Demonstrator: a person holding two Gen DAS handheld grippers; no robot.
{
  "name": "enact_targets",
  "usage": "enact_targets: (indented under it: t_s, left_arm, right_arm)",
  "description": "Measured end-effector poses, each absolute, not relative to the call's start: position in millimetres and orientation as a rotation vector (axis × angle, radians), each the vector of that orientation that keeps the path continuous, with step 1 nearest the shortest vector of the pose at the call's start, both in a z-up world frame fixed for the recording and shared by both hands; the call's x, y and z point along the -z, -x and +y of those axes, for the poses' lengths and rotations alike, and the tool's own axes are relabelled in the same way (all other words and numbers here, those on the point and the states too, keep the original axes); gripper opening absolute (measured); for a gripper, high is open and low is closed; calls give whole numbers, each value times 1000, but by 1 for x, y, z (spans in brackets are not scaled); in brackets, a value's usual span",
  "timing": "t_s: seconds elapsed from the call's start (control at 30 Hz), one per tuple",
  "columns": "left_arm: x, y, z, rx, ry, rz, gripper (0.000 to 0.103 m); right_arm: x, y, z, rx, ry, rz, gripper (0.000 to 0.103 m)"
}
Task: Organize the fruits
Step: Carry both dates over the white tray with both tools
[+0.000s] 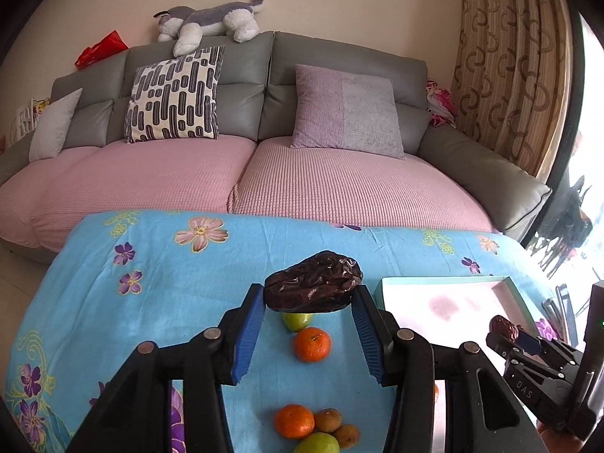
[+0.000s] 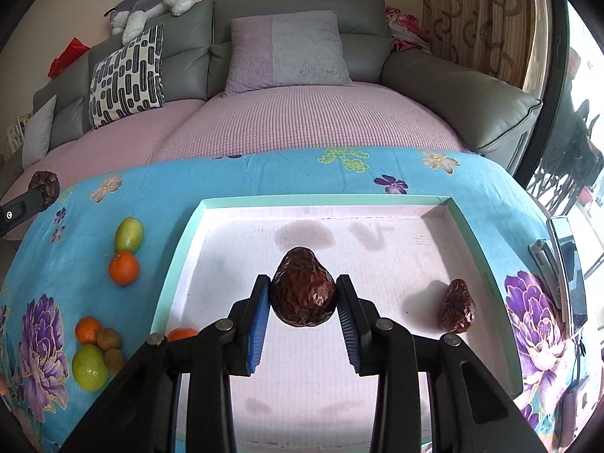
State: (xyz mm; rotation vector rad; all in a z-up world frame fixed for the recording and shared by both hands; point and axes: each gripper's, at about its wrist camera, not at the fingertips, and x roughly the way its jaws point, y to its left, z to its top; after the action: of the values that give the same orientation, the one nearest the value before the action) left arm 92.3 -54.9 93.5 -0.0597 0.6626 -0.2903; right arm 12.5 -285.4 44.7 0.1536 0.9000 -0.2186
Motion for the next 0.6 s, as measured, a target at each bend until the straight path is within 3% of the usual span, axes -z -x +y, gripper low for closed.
enact_targets:
  t_s: [0.6]
  left_arm:
    - [-80,-72,-154,499,-75,698,50]
  right_arm:
    - [-58,17,-348,350,-202,851,37]
